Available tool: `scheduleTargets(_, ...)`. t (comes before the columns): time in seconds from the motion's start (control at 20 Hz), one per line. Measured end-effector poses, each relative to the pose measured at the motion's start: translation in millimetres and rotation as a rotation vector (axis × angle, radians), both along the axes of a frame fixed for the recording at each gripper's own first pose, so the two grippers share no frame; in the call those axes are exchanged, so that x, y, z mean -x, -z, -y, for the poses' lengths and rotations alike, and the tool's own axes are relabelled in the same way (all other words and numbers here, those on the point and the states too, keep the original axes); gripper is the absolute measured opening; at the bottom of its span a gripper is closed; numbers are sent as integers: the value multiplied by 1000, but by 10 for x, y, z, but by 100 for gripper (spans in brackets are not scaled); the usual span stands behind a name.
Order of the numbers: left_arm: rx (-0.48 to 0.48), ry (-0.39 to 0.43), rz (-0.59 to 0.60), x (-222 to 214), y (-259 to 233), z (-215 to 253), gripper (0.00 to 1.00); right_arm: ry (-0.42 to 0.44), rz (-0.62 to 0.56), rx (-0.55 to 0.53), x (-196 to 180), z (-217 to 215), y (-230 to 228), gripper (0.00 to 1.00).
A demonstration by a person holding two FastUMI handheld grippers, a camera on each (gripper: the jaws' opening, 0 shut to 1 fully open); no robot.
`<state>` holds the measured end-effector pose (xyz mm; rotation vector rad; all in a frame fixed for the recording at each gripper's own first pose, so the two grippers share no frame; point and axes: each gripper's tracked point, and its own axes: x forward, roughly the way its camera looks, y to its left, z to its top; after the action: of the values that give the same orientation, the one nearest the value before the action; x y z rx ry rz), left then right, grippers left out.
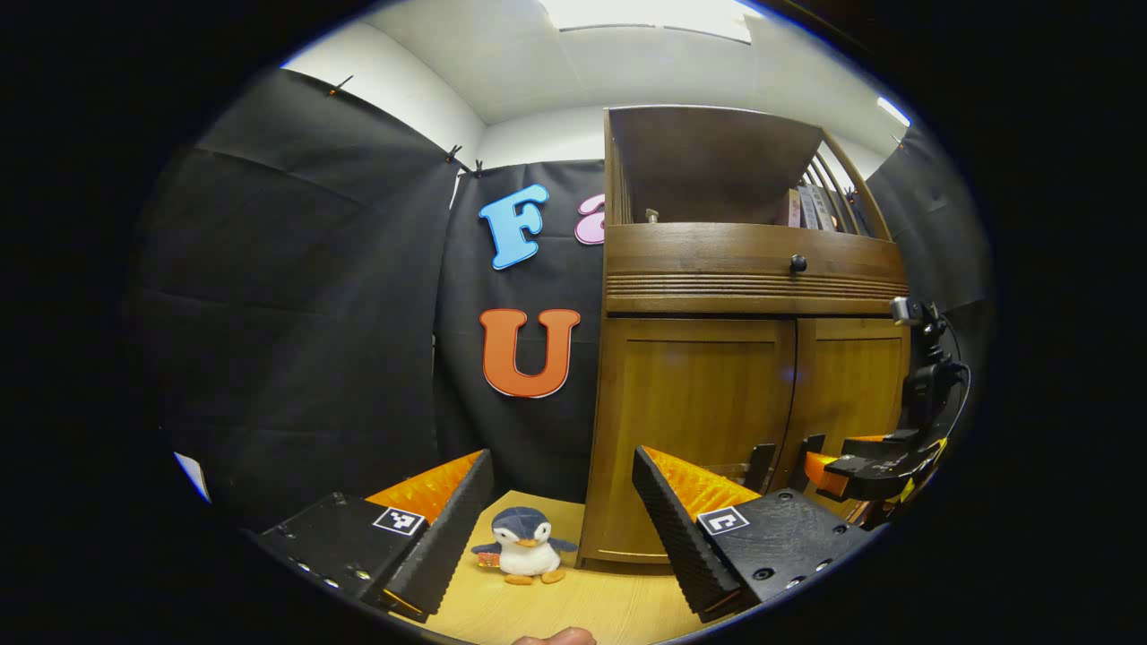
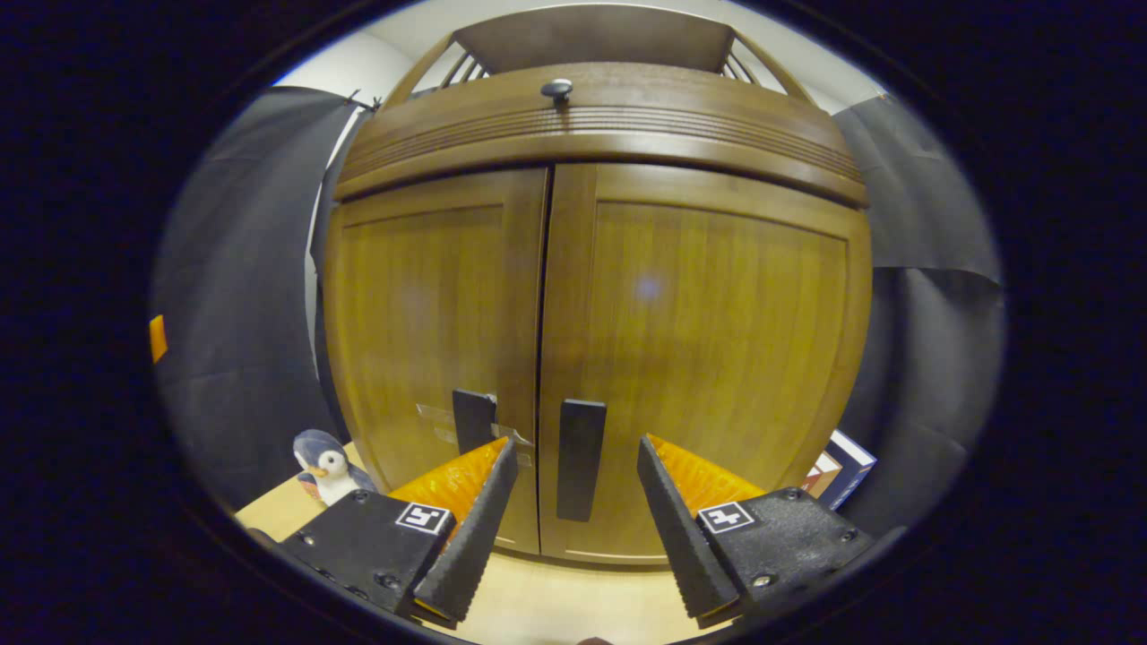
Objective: Open the right door of the double-door shoe cabinet with the right hand, and open the left door with the left hand.
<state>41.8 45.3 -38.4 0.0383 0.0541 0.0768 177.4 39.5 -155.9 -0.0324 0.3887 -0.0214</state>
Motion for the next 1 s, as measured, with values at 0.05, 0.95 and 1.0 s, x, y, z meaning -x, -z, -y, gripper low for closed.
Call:
scheduleTargets(0.05, -1, -5, -2, -1, 1, -9, 94, 10, -15, 3, -46, 18, 51, 85)
scheduleTargets(0.95, 20, 9, -37, -150, 105, -261, 95, 119, -77, -58, -404, 37, 449, 33)
scheduleTargets(1.0, 19, 16, -37, -150, 99, -239, 94, 119, -79, -61, -387, 39, 444, 31)
